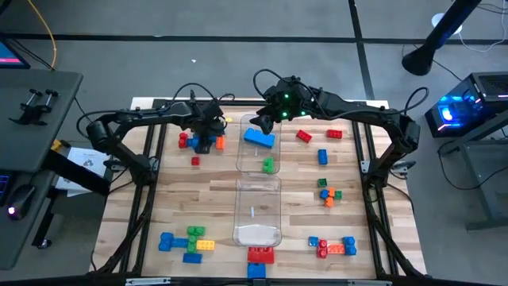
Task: Sort blocks by size
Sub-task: Put the large blue game piece in the top transparent bin
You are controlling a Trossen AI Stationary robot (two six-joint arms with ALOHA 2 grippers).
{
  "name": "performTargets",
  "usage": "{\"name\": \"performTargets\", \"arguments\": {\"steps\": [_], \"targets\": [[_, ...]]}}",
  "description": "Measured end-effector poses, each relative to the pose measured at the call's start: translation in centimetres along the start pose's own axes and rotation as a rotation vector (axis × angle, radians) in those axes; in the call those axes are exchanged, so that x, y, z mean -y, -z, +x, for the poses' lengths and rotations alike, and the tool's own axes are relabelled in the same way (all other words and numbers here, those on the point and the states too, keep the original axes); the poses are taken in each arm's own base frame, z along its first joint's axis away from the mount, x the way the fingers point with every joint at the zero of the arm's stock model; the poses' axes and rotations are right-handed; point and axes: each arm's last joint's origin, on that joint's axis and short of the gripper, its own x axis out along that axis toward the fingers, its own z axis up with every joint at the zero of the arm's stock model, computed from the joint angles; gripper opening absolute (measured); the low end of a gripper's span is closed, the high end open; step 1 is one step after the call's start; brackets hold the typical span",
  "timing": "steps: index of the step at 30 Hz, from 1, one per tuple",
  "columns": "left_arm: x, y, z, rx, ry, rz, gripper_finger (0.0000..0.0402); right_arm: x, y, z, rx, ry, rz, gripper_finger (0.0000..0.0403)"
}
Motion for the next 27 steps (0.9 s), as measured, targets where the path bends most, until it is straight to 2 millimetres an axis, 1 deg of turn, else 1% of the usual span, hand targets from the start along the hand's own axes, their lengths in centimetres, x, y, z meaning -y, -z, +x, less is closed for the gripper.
{"name": "performTargets", "arguments": {"steps": [3,6,10,14,16,19,22,27], "targets": [[-0.3,0.3,-0.1,-0.025,-0.033,-0.001,0.0223,0.0,0.0,0.0,0.001,0.002,0.001,0.0254],[0.0,0.7,-0.8,-0.041,-0.046,-0.003,0.0223,0.0,0.0,0.0,0.000,0.002,0.001,0.0254],[-0.4,0.7,-2.3,0.024,-0.107,0.005,0.0223,0.0,0.0,0.0,0.001,0.005,0.001,0.0254],[-1.3,1.3,-2.7,0.046,-0.140,-0.044,0.0223,0.0,0.0,0.0,0.001,0.005,0.000,0.0254],[-1.6,1.8,-2.3,0.024,-0.107,-0.055,0.0223,0.0,0.0,0.0,0.001,0.005,0.000,0.0254],[-1.9,2.2,-1.3,-0.016,-0.061,-0.019,0.0223,0.0,0.0,0.0,0.001,0.005,-0.002,0.0254],[-2.3,2.2,-0.3,-0.024,-0.049,0.029,0.0223,0.0,0.0,0.0,0.001,0.005,0.000,0.0254],[-2.2,2.2,1.6,-0.080,0.020,0.042,0.0223,0.0,0.0,0.0,0.001,0.005,0.000,0.0254]]}}
